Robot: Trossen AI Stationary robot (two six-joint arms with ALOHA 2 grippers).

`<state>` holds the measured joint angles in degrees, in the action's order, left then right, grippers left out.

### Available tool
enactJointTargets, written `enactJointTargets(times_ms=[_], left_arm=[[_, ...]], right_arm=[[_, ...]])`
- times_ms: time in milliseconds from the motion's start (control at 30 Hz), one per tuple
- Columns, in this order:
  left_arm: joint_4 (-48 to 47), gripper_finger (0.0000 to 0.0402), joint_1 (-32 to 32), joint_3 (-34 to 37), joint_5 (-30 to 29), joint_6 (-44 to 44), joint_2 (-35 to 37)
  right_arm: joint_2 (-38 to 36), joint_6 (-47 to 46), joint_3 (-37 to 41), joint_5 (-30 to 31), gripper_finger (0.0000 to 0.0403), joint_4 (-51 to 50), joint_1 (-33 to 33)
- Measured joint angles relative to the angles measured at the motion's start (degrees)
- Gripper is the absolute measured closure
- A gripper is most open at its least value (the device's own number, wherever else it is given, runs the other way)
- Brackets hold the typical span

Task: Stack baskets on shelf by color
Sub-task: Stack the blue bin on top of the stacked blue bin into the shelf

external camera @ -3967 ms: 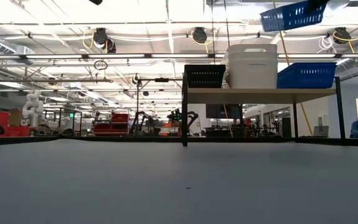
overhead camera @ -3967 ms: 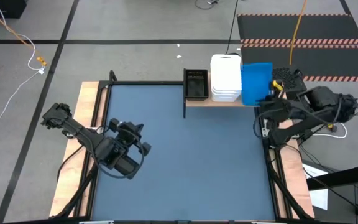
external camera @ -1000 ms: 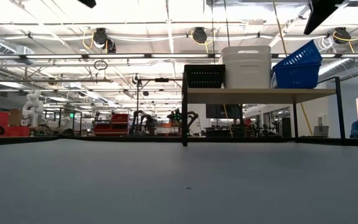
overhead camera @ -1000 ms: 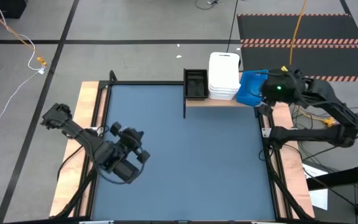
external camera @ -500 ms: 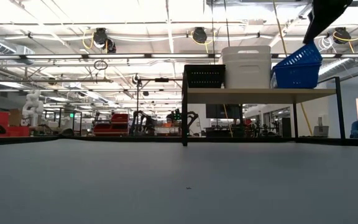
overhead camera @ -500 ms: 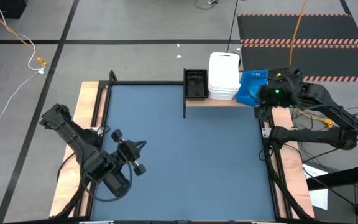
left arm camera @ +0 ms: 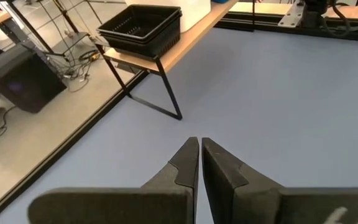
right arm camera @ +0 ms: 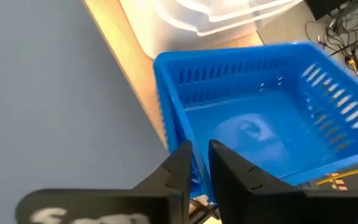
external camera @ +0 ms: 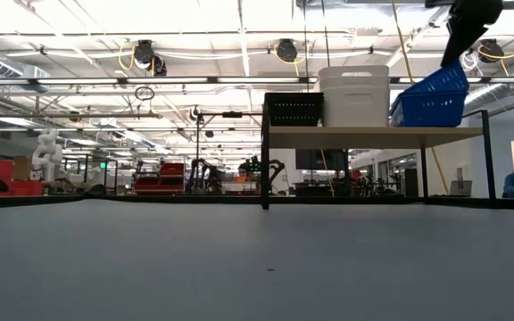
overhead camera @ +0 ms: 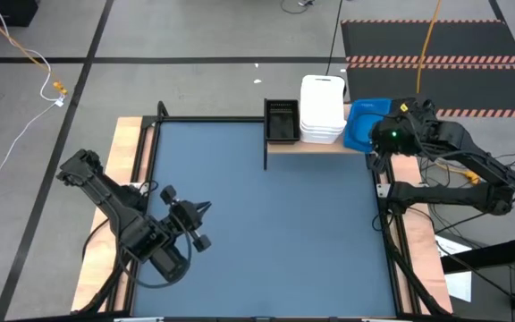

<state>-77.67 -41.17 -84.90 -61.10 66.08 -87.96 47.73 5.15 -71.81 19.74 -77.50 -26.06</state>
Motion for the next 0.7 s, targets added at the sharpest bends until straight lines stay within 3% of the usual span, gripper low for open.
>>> enactJointTargets(times_ms=[200,467,700], left_arm=[[0.0,0.0378,0.3,0.0,0.0,0.0,0.0],[0.0,0.0378,0.3,0.0,0.0,0.0,0.0],[0.0,0.0378,0.3,0.0,0.0,0.0,0.0]], right_arm=[[-0.1,0.3,0.0,0.2,0.0397,-1.3,0.0],[-0.2,7.4,0.0,1.2,0.0371,1.5,0.0],[-0.2,20.1,0.0,1.1,0.0397,0.7,0.0]])
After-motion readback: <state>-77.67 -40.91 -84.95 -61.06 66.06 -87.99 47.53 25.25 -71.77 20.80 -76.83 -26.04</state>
